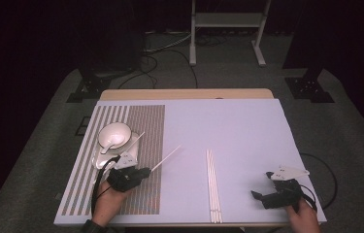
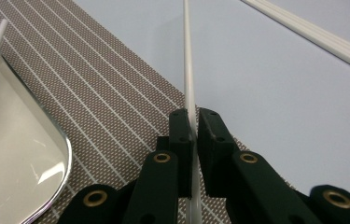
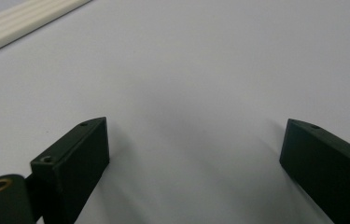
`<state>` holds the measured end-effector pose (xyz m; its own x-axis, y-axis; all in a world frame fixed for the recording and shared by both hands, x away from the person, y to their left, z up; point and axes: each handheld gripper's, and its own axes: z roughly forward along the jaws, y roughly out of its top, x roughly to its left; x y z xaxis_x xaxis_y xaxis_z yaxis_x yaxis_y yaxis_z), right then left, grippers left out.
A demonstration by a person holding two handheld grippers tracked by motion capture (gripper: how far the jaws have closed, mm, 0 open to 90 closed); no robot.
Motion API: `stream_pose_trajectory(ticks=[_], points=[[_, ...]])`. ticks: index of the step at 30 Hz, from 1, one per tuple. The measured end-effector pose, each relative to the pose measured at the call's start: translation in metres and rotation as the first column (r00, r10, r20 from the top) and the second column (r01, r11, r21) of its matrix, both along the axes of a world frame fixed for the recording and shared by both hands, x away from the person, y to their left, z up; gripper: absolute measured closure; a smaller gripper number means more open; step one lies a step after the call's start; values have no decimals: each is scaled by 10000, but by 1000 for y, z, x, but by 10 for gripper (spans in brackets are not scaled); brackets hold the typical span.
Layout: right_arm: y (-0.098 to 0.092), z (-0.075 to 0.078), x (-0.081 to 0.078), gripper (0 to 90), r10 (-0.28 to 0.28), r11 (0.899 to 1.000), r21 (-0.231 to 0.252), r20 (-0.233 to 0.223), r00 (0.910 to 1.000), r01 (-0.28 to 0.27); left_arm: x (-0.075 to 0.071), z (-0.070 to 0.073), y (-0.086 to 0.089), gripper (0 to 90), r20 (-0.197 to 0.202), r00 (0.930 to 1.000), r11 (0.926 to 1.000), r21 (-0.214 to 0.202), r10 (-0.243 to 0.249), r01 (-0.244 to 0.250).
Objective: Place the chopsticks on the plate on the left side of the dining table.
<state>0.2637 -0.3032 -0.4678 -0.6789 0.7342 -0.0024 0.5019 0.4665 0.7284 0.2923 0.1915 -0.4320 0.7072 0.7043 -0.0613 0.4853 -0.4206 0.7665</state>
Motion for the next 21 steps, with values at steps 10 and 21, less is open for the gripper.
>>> stream_pose_trajectory(ticks=[10, 21], points=[[0, 0, 0, 67, 0, 10000, -1, -1, 10000, 0, -1, 3, 13, 846, -2, 9997, 9997, -79, 238, -238], [0, 0, 0, 68, -1, 10000, 1, -1, 10000, 1, -2, 7, 27, 845, 26, 9985, 9984, -155, 549, -549]])
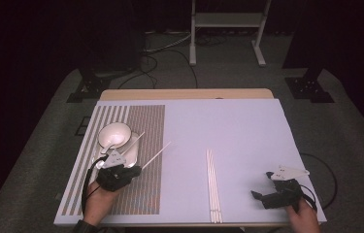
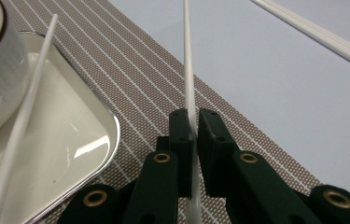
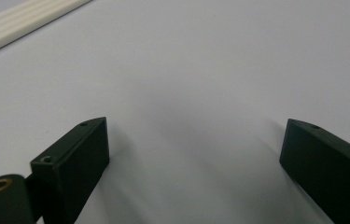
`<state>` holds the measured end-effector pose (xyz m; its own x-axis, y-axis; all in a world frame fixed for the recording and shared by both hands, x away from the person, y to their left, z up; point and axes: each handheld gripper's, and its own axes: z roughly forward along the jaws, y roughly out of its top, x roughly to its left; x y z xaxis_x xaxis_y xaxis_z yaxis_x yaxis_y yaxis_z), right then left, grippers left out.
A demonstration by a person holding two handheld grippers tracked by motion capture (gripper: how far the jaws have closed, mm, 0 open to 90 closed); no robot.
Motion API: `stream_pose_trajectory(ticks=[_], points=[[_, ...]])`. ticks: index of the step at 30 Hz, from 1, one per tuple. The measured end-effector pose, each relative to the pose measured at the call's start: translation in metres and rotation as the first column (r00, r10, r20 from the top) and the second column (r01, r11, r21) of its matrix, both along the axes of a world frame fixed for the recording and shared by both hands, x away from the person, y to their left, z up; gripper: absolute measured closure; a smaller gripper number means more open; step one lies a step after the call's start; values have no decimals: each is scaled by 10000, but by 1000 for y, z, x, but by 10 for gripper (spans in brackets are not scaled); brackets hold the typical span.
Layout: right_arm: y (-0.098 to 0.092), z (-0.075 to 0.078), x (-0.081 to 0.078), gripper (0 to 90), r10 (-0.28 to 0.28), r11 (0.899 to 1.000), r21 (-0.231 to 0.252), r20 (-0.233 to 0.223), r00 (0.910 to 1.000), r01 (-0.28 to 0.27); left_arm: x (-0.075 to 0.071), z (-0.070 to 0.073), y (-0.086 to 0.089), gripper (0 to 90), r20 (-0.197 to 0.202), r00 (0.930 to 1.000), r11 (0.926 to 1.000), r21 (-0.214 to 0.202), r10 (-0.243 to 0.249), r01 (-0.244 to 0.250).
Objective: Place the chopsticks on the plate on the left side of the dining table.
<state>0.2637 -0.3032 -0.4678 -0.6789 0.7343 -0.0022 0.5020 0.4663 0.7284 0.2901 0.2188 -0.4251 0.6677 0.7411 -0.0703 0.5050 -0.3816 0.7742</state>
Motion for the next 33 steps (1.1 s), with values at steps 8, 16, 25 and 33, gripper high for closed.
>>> stream_pose_trajectory(ticks=[8, 16, 25, 33], points=[[0, 0, 0, 67, -1, 10000, 1, -2, 10000, 1, 2, 1, 8, 845, -53, 9998, 9998, -6, 196, -196], [0, 0, 0, 67, -3, 10000, 1, 0, 10000, 3, 5, 1, 18, 845, -81, 9987, 9987, -20, 502, -502], [0, 0, 0, 68, 2, 10000, 0, 1, 10000, -2, 9, 2, 28, 845, -86, 9967, 9967, 48, 808, -807], [0, 0, 0, 68, -1, 10000, 2, -1, 10000, 1, 12, 2, 36, 845, -108, 9942, 9942, -8, 1074, -1074]])
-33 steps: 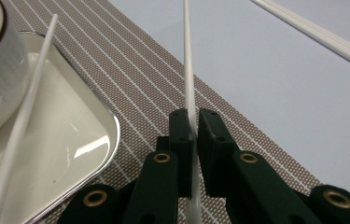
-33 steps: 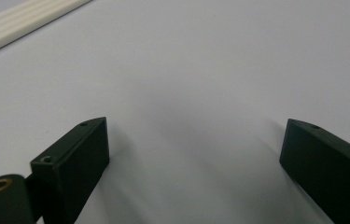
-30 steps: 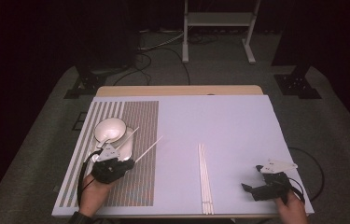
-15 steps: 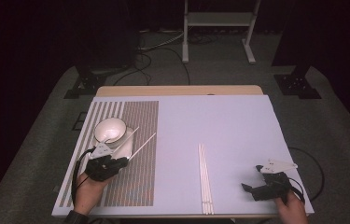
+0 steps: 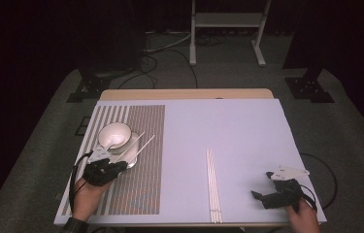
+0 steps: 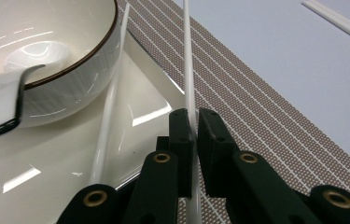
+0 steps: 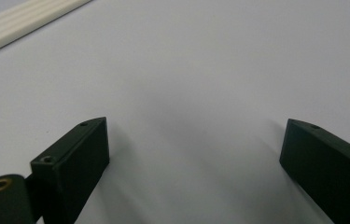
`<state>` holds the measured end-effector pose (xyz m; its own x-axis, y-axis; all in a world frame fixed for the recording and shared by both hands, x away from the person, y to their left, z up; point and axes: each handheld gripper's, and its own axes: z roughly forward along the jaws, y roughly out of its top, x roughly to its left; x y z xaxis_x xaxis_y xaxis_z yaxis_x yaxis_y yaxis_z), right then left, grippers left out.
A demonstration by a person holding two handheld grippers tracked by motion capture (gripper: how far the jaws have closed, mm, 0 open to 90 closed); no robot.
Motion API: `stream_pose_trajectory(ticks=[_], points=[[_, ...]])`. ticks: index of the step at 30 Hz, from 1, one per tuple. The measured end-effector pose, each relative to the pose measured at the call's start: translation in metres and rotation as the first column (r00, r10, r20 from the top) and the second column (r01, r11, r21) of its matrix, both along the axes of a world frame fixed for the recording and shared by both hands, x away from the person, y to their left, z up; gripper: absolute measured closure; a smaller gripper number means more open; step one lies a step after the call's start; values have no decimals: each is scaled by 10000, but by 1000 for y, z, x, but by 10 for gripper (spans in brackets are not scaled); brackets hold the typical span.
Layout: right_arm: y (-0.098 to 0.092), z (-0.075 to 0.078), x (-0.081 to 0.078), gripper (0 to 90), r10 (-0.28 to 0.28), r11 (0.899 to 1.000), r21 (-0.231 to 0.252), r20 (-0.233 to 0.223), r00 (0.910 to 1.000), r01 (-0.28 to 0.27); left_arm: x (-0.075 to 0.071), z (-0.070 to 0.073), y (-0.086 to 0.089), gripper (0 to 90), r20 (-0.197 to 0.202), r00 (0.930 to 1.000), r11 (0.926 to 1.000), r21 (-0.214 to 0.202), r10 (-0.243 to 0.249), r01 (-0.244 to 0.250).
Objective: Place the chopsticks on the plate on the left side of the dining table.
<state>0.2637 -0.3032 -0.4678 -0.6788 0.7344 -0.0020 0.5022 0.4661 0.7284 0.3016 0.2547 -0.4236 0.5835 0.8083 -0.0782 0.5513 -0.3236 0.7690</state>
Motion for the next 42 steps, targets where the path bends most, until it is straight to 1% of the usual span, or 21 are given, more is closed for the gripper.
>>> stream_pose_trajectory(ticks=[8, 9, 13, 15, 26, 31, 33, 39, 42], points=[[0, 0, 0, 67, 0, 10000, 0, 0, 10000, 0, 2, -1, 5, 845, -34, 9999, 9999, 18, 106, -106], [0, 0, 0, 68, 0, 10000, 0, 0, 10000, 0, 2, -1, 5, 845, -89, 9999, 9999, 21, 132, -132], [0, 0, 0, 67, 0, 10000, -1, -1, 10000, 0, 4, -2, 9, 845, -90, 9997, 9997, 103, 207, -206], [0, 0, 0, 68, 1, 10000, 0, 0, 10000, -1, 5, -2, 11, 845, -110, 9995, 9995, 55, 302, -302], [0, 0, 0, 68, 1, 10000, -1, 1, 10000, -1, 8, -4, 18, 845, -187, 9986, 9986, 209, 494, -490], [0, 0, 0, 67, 3, 10000, -1, 4, 10000, -3, 11, -5, 19, 845, -216, 9980, 9980, 214, 599, -594], [0, 0, 0, 67, 2, 10000, -1, 3, 10000, -2, 12, -6, 19, 844, -255, 9979, 9978, 311, 590, -582], [0, 0, 0, 68, 3, 10000, -3, 2, 10000, -3, 15, -8, 21, 844, -249, 9975, 9973, 305, 668, -661], [0, 0, 0, 68, 0, 10000, -1, -2, 10000, 0, 17, -8, 21, 844, -269, 9975, 9973, 369, 652, -642]])
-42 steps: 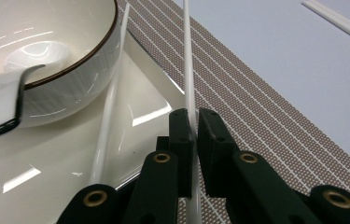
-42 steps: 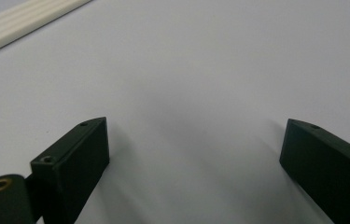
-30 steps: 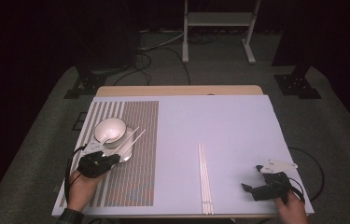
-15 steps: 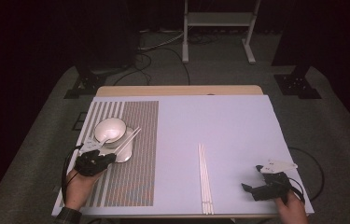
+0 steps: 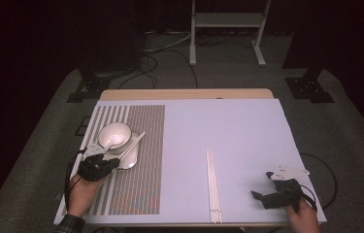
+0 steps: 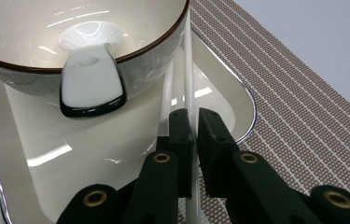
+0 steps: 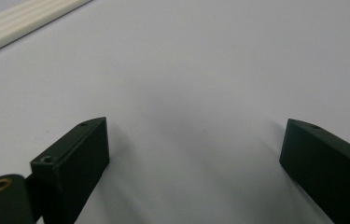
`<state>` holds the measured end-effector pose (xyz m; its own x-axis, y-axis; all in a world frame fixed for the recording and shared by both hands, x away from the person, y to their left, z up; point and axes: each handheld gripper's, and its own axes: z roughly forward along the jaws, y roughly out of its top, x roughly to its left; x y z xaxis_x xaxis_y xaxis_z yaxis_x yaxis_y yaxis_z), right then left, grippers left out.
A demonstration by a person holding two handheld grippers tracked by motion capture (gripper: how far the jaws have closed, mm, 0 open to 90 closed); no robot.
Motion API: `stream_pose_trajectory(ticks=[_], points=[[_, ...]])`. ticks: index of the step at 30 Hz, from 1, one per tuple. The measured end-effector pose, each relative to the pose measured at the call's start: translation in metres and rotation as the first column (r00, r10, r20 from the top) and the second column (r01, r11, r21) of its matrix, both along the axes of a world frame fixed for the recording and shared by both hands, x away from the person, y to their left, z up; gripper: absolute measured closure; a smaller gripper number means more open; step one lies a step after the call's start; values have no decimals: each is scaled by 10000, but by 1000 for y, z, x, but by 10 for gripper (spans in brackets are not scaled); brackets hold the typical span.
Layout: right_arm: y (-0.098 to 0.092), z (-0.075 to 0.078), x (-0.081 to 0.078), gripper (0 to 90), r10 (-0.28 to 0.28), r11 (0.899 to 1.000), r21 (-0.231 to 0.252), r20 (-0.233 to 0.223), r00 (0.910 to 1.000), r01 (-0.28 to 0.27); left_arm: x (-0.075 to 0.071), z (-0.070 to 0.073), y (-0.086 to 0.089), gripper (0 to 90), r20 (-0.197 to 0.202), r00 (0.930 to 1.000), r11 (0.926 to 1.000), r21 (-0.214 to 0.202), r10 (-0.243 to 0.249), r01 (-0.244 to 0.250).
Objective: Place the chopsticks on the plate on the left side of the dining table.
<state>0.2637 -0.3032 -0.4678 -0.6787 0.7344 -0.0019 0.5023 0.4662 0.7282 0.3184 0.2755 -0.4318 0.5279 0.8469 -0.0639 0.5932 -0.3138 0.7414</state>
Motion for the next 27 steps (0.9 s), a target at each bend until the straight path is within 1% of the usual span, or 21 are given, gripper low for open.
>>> stream_pose_trajectory(ticks=[8, 27], points=[[0, 0, 0, 68, 1, 10000, -1, 5, 10000, -1, 2, -1, -1, 844, -27, 10000, 10000, 58, 7, -7], [0, 0, 0, 68, 1, 10000, -2, 5, 10000, -1, 4, -2, 0, 840, 74, 9999, 10000, 35, 84, -84]])
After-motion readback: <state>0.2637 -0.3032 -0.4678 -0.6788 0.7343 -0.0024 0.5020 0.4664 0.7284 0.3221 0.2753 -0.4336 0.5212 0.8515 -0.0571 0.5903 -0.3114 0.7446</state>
